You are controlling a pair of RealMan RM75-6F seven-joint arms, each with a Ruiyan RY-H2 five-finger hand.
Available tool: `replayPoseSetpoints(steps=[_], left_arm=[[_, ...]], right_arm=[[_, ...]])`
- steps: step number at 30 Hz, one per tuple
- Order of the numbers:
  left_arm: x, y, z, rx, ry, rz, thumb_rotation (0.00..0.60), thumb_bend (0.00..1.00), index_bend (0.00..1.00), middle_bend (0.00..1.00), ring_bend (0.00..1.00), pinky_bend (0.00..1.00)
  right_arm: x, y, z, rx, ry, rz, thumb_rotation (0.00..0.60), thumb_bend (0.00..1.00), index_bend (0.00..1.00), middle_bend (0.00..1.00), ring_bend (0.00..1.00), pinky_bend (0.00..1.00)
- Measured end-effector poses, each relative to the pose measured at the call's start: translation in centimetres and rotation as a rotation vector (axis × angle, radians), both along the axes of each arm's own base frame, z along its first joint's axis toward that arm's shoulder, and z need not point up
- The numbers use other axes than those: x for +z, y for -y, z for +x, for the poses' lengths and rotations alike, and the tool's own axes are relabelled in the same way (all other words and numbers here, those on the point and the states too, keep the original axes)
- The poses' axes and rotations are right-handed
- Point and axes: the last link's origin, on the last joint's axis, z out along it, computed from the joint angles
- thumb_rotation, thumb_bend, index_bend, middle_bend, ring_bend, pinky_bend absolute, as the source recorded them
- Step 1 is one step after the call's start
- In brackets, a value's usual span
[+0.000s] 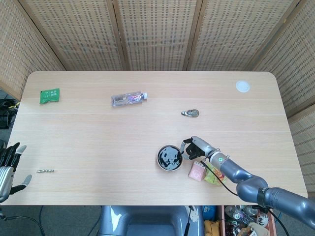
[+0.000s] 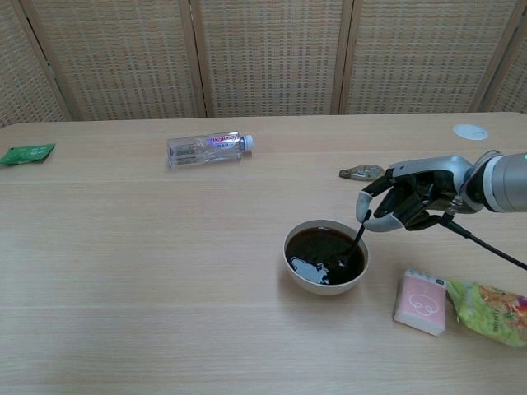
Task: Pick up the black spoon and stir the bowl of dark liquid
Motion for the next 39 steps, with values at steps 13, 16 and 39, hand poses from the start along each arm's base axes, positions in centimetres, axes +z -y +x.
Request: replayPoseSetpoints(steps=[13, 16, 39], left_arm=[[0.0, -0.1, 0.1, -0.006, 0.003, -0.001, 0.600, 0.32, 0.00, 0.00, 0.00, 0.00], [0.0, 0.0, 0.1, -0.006, 0.002, 0.002, 0.600, 0.32, 0.00, 0.00, 0.00, 0.00], [-0.1, -0.4, 0.4, -0.015, -0.003, -0.001, 0.600, 0.32, 0.00, 0.00, 0.00, 0.00]], right_arm=[[0.4, -0.2, -0.3, 0.019, -0.019, -0.012, 0.600, 0.31, 0.50, 0.93, 0.96, 1.00], [0.6, -0.2, -0.4, 0.019, -0.017, -0.017, 0.600, 0.28, 0.49, 0.93, 0.96, 1.00], [7.2, 0.1, -1.6, 0.068, -0.016, -0.388, 0.600, 0.27, 0.49, 0.57, 0.55, 0.76]])
